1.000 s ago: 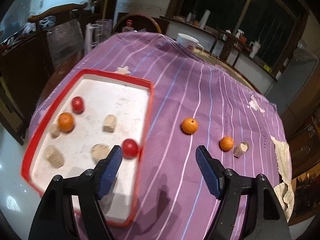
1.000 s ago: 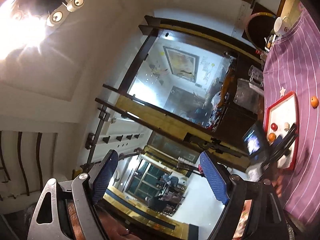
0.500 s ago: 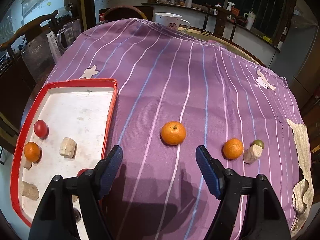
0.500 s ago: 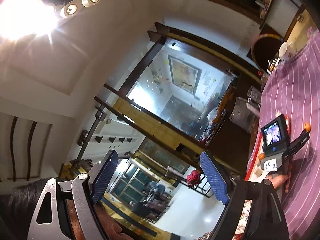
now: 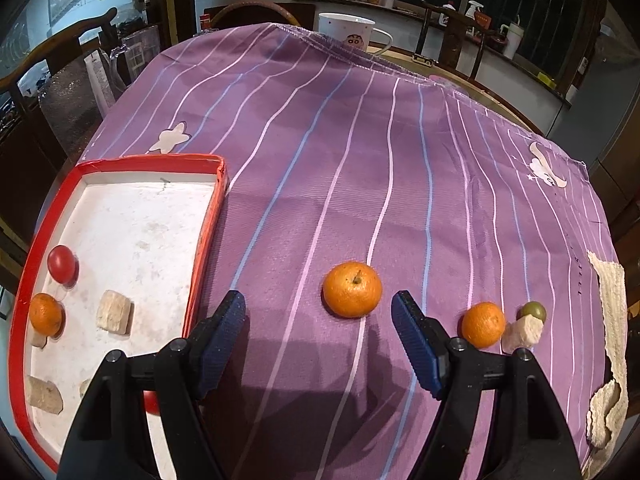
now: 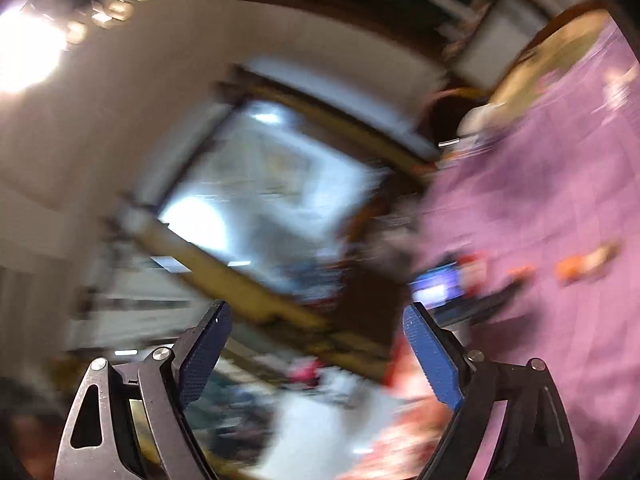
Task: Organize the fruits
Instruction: 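Grasp an orange with the left tool while the right tool grasps a cork piece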
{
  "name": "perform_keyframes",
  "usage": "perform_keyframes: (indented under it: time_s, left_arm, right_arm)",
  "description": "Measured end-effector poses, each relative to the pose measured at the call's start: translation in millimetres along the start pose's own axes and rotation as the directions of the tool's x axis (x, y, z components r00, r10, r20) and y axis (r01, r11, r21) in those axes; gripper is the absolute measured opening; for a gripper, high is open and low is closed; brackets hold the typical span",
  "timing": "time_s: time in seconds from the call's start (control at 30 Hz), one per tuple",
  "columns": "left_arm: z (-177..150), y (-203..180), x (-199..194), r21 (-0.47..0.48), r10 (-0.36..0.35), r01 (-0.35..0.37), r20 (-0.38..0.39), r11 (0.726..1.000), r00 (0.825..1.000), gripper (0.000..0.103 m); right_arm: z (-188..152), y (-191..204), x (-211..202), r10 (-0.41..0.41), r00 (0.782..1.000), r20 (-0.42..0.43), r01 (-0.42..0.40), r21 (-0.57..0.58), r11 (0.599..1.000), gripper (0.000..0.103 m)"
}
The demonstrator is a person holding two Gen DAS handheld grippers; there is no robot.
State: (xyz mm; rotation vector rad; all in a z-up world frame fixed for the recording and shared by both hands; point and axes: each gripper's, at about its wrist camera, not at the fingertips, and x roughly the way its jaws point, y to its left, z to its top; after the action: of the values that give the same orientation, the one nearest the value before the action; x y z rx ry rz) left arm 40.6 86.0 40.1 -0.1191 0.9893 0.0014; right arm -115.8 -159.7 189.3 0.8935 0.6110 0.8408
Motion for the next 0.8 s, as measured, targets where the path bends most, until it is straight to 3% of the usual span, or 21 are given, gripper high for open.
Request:
perform_keyframes:
  time_s: [0.03,0.1,0.17,0.23,0.3,0.4,0.47,0.63,0.7,0.8]
  left_arm:
    - [0.3,-0.3,1.6,0.003,-0.001,0.001,0.000,1.000,1.000,0.075]
    - [0.6,-2.3,5.8,0.014,-0.001,0.001,-0.003,1.000,1.000,0.075]
    - [0.2,-3.6,11.5,0.024,-0.006,0.007,-0.010,1.000,1.000,0.075]
    - [-0.4,-4.3,17.0,0.030,-0.010,0.011,-0.021,0.999,1.000,0.075]
    - [-1.0,-4.3,21.5,0.038,-0.013,0.014,-0.027,0.999,1.000,0.075]
    - [-1.1,-5.8,26.7,0.067,0.000,0.001,-0.028,0.998,1.000,0.075]
    - [-1.9,-7.1,28.3,0.084,0.004,-0.003,-0.021,0.996,1.000,0.071]
    - [-4.5,-17.7,28.5,0.132,-0.024,0.025,-0.010,0.991,1.000,0.047]
    - [-5.5,-23.0,30.6,0.148,-0.019,0.021,-0.012,0.989,1.000,0.039]
    - [-7.0,-28.3,32.9,0.168,0.013,-0.014,0.009,0.986,1.000,0.039]
  right_arm:
    - [8.0,-19.7,10.2,-0.099,0.995,-0.028,0.099,-0.014,0.995,0.092]
    - [20.1,-64.6,30.8,-0.273,0.957,-0.098,0.271,-0.033,0.962,0.092]
    - [26.3,-111.5,49.6,-0.419,0.895,-0.151,0.415,-0.064,0.908,0.090]
    - [25.9,-148.6,58.4,-0.535,0.831,-0.152,0.527,-0.093,0.845,0.088]
    - [23.3,-165.9,65.5,-0.571,0.805,-0.160,0.557,-0.129,0.821,0.083]
    - [17.8,-170.6,79.1,-0.586,0.791,-0.173,0.557,-0.191,0.808,0.078]
    - [10.9,-170.5,92.3,-0.637,0.750,-0.178,0.588,-0.262,0.765,0.074]
    - [-0.1,-182.4,111.4,-0.736,0.655,-0.167,0.671,-0.318,0.670,0.062]
    - [-2.3,-188.8,115.6,-0.759,0.633,-0.152,0.694,-0.324,0.643,0.060]
    - [-3.0,-193.0,118.3,-0.779,0.617,-0.114,0.719,-0.321,0.617,0.056]
